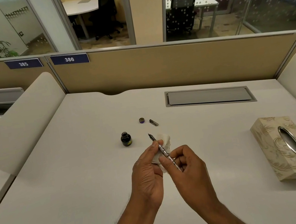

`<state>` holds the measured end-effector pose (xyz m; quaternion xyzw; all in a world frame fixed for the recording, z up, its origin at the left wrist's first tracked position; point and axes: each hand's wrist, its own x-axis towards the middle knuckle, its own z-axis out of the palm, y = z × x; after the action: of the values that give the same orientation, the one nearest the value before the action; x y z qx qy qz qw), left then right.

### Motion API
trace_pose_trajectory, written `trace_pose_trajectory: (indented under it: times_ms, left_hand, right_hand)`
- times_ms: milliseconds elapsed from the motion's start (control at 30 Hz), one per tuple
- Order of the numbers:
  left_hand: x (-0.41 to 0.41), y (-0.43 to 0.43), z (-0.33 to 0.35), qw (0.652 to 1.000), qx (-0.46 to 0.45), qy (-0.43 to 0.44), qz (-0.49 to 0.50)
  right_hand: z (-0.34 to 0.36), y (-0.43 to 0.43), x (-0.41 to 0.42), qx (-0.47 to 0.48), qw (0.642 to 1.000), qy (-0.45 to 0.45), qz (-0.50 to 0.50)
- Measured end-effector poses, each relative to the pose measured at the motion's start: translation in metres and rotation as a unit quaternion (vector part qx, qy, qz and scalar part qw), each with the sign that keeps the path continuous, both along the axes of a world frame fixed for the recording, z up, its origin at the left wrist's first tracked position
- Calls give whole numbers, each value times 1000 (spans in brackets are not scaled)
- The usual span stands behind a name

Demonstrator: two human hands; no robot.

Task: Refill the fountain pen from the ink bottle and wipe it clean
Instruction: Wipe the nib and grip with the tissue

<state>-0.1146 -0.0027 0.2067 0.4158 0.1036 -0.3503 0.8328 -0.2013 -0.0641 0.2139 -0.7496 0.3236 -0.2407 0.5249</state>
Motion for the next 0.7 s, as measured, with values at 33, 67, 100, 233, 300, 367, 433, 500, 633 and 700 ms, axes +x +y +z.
trace_pose_trajectory:
  times_ms: [33,67,100,233,300,367,433,500,633,700]
  left_hand:
    - [0,0,0,1000,-2,1,-2]
    - [-1,0,0,1000,-5,2,-3]
    - [-1,0,-1,1000,-8,4,-2]
    - [-1,-1,2,1000,-6,1,-9]
    - [0,-1,2,1000,-4,-2,-12]
    - [0,-1,1,1000,-4,2,-9]
    - [1,-1,0,1000,-3,8,-4]
    - [1,-2,-1,1000,1,14,-1]
    - [0,-2,-5,1000,6,20,5]
    - [1,-2,-8,1000,14,23,12]
  right_hand:
    - [0,0,0,-13,1000,6,-3]
    - [-1,0,0,-25,1000,10,-7]
    - [-1,0,0,-29,999,9,-8]
    - [-1,1,2,15,1000,0,3]
    - [1,0,3,62,998,-4,7]
    - [3,-1,4,104,994,-4,9]
    - [3,-2,5,134,991,-5,8]
    - [3,-2,6,153,988,-4,6]
    - [5,-3,6,207,978,-13,9]
    - [6,-5,6,240,971,-19,13]
